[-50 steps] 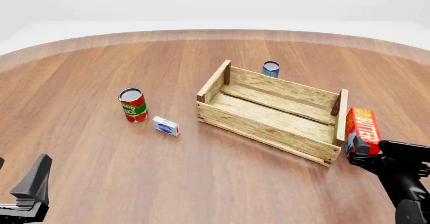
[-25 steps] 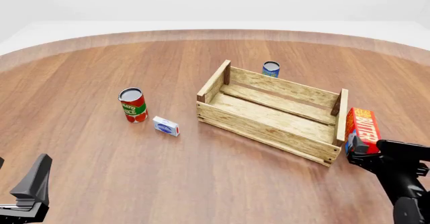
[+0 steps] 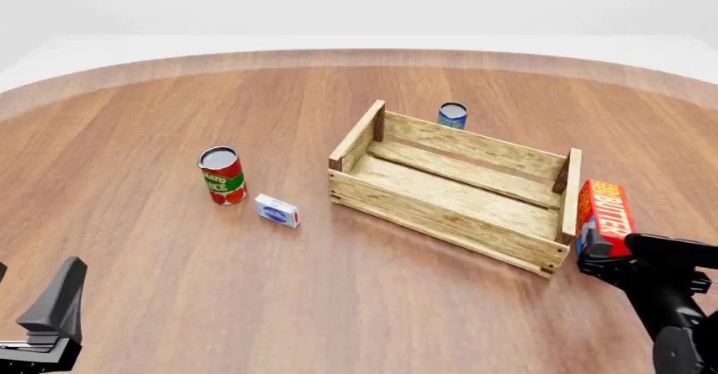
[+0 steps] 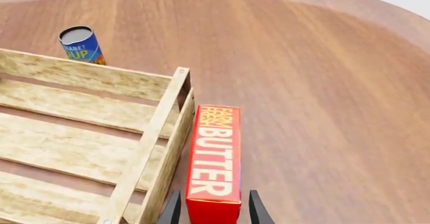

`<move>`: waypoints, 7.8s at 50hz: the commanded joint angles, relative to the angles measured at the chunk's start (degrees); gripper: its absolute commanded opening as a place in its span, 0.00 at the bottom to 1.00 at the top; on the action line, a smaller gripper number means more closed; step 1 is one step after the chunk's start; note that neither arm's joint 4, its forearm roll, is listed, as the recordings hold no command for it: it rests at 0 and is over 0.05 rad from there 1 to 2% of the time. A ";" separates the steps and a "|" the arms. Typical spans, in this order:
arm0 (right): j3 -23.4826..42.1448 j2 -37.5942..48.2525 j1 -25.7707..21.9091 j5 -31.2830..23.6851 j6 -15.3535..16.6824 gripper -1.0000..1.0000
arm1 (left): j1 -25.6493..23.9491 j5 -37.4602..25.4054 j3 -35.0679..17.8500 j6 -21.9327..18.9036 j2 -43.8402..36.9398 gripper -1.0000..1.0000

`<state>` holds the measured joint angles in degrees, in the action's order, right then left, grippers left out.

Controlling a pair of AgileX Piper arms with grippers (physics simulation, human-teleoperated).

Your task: Pick up the butter and put it in the tray.

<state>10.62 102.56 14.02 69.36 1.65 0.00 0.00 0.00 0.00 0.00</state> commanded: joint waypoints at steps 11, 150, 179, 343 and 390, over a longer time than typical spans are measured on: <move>0.72 2.31 0.19 0.44 0.63 1.00 | 0.00 0.00 0.00 0.00 0.00 1.00; -0.05 -53.08 0.18 -38.99 3.36 0.00 | 0.00 0.00 0.00 0.00 0.00 1.00; 4.77 -58.93 -5.06 -48.19 5.04 0.00 | 0.00 0.00 0.00 0.00 0.00 1.00; 16.79 -36.56 -26.27 -42.54 4.84 0.00 | 0.00 0.00 0.00 0.00 0.00 1.00; 18.91 -25.30 -27.10 -36.17 3.39 0.00 | 0.00 0.00 0.00 0.00 0.00 1.00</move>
<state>28.11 76.00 -12.88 31.95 6.17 0.00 0.00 0.00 0.00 0.00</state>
